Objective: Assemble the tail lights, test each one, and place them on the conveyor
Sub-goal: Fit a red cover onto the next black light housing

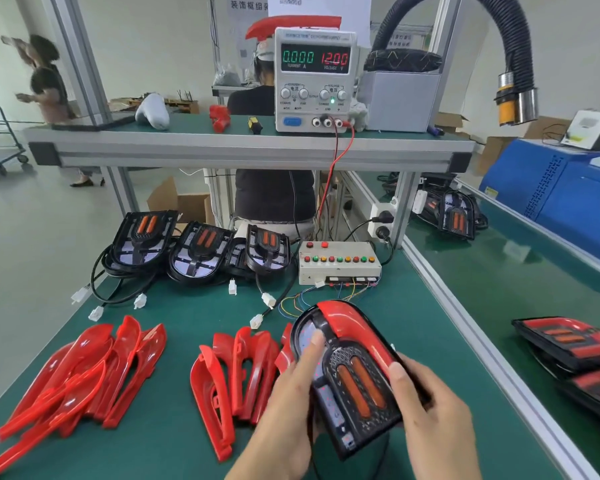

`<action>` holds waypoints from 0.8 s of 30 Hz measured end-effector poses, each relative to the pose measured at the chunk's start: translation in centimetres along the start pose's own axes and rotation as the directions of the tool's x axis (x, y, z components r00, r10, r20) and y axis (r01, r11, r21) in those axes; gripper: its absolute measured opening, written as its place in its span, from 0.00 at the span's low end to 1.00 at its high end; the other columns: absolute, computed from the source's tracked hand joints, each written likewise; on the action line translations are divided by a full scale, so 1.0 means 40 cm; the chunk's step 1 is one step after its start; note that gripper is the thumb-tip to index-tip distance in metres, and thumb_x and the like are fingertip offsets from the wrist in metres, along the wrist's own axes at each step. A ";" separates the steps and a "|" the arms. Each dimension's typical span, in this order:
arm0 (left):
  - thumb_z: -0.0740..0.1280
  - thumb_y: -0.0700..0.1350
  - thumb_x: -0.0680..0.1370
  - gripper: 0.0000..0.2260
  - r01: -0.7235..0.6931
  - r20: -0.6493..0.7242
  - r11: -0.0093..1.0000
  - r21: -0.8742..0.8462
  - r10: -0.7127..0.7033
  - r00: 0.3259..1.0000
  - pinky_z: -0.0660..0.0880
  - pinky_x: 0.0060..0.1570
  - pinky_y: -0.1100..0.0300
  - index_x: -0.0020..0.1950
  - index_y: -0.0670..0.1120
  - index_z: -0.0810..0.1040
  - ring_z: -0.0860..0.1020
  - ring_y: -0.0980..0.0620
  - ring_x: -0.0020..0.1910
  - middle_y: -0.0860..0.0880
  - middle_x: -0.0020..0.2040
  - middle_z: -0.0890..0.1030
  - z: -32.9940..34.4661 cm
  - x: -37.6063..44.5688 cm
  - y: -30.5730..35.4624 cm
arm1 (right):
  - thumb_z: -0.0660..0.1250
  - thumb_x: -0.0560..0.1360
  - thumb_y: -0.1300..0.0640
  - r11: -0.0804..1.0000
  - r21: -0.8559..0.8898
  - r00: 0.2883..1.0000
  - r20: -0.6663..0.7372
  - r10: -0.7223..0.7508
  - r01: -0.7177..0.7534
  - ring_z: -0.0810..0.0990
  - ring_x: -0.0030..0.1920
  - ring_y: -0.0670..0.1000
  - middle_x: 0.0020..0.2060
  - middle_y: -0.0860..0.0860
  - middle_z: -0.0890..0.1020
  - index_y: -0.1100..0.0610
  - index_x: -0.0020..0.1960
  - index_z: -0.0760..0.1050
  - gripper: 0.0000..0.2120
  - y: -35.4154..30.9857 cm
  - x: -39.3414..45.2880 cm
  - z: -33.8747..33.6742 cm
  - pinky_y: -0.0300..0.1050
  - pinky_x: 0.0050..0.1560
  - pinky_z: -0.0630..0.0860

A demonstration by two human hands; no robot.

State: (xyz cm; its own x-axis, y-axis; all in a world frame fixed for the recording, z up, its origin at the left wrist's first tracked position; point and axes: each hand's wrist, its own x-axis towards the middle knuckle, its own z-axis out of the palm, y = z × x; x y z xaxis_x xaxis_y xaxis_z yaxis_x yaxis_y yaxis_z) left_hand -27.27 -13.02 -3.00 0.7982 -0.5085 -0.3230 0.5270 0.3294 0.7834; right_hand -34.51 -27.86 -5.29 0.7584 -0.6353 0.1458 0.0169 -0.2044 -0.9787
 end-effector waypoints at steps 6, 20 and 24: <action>0.79 0.59 0.64 0.35 -0.015 -0.182 0.999 -0.049 0.006 0.983 0.81 0.57 0.43 0.61 0.35 0.82 0.85 0.37 0.52 0.36 0.54 0.85 -0.012 0.032 0.041 | 0.71 0.75 0.50 0.996 -0.066 0.988 0.147 -0.046 0.057 0.85 0.40 0.41 0.41 0.42 0.87 0.40 0.50 0.84 0.07 -0.012 -0.017 -0.002 0.29 0.42 0.76; 0.82 0.49 0.62 0.24 -0.208 -0.338 0.973 -0.103 0.163 0.927 0.82 0.35 0.53 0.55 0.42 0.83 0.87 0.41 0.41 0.40 0.46 0.87 -0.010 0.031 0.011 | 0.68 0.76 0.47 0.991 -0.121 0.948 0.318 -0.022 0.064 0.84 0.44 0.38 0.48 0.38 0.87 0.37 0.59 0.81 0.12 0.004 -0.010 -0.015 0.33 0.51 0.77; 0.81 0.47 0.66 0.19 -0.217 -0.332 0.969 -0.117 0.168 0.928 0.81 0.33 0.54 0.53 0.42 0.84 0.86 0.42 0.39 0.40 0.46 0.87 -0.011 0.025 0.012 | 0.68 0.72 0.44 0.999 -0.040 0.923 0.385 -0.009 0.026 0.85 0.55 0.42 0.51 0.41 0.87 0.33 0.57 0.83 0.15 -0.004 -0.004 -0.025 0.40 0.59 0.79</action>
State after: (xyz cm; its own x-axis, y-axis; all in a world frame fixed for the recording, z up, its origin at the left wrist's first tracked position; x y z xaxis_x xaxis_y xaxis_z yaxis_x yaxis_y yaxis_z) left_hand -26.08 -13.03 -3.18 0.9263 -0.1527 -0.3444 0.3714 0.5232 0.7670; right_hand -35.26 -28.47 -5.00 0.9507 -0.2973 0.0878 0.0110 -0.2505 -0.9680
